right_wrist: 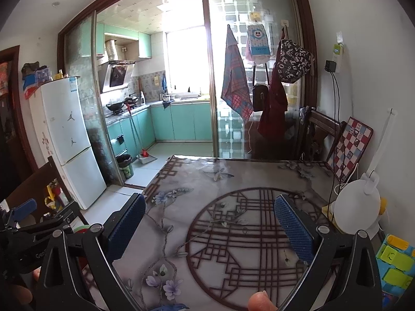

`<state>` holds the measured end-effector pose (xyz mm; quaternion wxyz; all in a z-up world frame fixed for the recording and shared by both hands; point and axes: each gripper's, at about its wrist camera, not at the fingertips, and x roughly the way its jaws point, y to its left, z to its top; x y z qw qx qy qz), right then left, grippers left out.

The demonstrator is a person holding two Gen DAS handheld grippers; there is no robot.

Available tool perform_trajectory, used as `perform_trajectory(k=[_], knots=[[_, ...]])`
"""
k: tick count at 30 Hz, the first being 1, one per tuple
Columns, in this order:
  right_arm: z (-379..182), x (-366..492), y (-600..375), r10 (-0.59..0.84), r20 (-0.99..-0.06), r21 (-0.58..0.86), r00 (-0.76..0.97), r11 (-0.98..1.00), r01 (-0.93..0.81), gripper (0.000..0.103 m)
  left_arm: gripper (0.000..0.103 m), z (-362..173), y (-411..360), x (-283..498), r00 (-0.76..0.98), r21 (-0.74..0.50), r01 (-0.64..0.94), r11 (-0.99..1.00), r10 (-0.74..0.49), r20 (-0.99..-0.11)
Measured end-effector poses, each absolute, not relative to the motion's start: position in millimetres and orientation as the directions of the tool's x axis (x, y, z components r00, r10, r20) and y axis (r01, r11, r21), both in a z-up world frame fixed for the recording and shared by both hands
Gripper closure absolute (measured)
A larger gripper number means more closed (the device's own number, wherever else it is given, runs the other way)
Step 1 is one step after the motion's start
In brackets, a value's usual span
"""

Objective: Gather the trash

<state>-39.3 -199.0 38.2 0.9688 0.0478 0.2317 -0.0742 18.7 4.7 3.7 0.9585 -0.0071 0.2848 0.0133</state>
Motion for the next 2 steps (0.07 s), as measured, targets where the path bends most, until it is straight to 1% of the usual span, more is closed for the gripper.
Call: perform_trajectory(k=[2], knots=[[32.3,-36.3,-202.8,-0.131,-0.473,0.055,0.871,0.983,0.177,0.003,0.000,-5.4,0.6,25.6,0.823,-0.016,-0.010,1.000,-0.001,-0.568]])
